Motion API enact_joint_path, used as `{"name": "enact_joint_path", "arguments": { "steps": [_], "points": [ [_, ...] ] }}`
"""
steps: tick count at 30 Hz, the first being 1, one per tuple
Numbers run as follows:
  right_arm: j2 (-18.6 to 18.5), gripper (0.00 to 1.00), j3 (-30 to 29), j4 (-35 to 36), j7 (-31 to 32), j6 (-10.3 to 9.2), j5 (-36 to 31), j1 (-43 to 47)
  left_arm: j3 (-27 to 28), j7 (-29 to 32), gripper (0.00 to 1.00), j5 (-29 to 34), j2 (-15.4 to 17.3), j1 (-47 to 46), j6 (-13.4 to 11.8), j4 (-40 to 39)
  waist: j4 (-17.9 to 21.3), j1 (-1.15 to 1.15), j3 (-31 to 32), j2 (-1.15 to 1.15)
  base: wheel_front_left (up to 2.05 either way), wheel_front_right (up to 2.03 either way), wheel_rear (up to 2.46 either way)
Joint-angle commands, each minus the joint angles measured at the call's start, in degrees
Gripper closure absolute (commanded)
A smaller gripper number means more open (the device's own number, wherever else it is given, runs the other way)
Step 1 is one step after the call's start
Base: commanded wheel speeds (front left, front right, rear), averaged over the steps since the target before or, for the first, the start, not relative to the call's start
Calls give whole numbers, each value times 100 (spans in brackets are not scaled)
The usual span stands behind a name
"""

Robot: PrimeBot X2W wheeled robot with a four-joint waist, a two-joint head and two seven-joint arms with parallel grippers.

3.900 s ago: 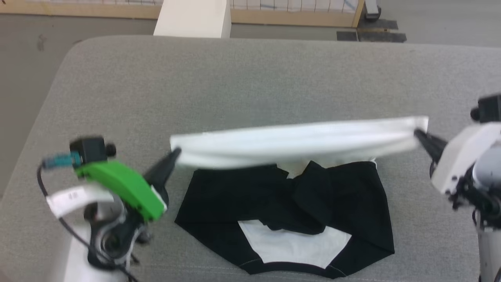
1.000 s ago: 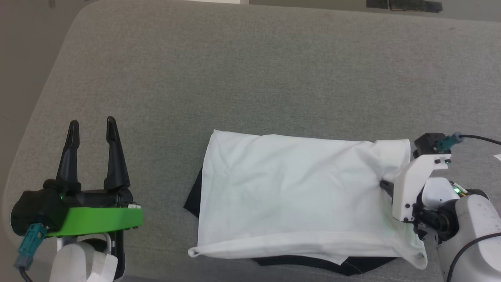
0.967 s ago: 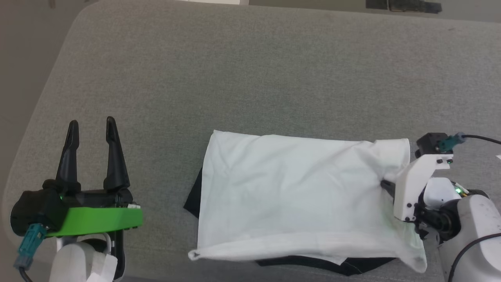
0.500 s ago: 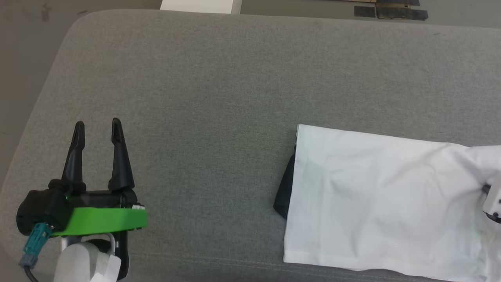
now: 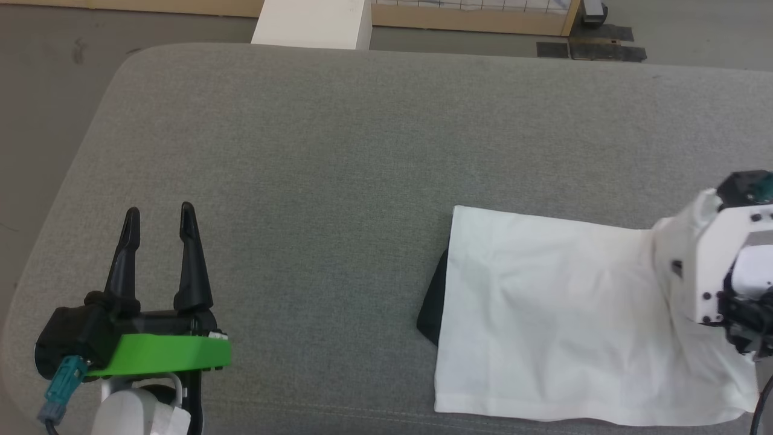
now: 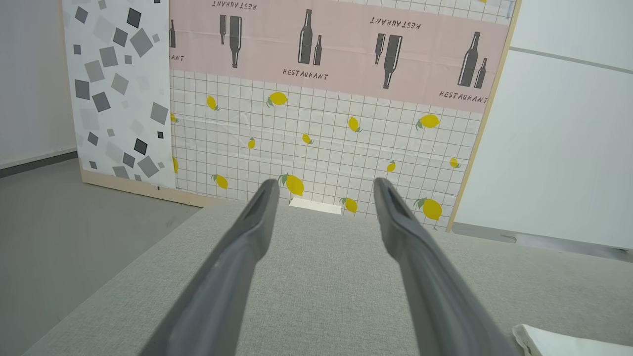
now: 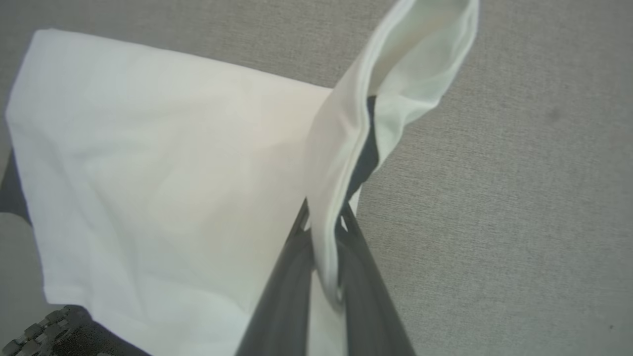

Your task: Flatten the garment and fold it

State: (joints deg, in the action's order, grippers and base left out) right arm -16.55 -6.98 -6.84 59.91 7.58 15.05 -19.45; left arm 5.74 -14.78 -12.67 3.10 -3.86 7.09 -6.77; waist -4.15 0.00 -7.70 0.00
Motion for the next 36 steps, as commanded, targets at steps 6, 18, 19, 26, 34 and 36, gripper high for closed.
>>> {"name": "enact_joint_path", "arguments": {
  "steps": [6, 18, 19, 26, 34, 36],
  "points": [
    [329, 100, 717, 622, 308, -9, 469, 101, -6, -22, 0, -72, -22, 74, 39, -30, -27, 0, -14, 0, 0, 0, 0],
    [1270, 100, 1219, -419, -624, -9, 383, -423, -133, -22, 0, -139, -22, -15, 39, -11, -288, 0, -264, 0, 0, 0, 0],
    [1290, 100, 1241, -543, -692, -9, 334, -470, -138, -22, 0, -143, -22, -23, 39, -3, -310, 0, -279, 0, 0, 0, 0],
    [1363, 100, 1356, -1438, -1181, -9, 412, -794, -191, -22, 0, -193, -22, -58, 39, 40, -398, 0, -427, 0, 0, 0, 0],
    [1366, 26, 1886, -2175, -1855, -9, 709, -1061, -245, -22, 0, -238, -22, -128, 39, 116, -396, 0, -471, 0, 0, 0, 0],
    [1366, 0, 2059, -2224, -2017, -9, 837, -1133, -257, -22, 0, -224, -22, -138, 39, 125, -373, 0, -440, 0, 0, 0, 0]
  ]
}}
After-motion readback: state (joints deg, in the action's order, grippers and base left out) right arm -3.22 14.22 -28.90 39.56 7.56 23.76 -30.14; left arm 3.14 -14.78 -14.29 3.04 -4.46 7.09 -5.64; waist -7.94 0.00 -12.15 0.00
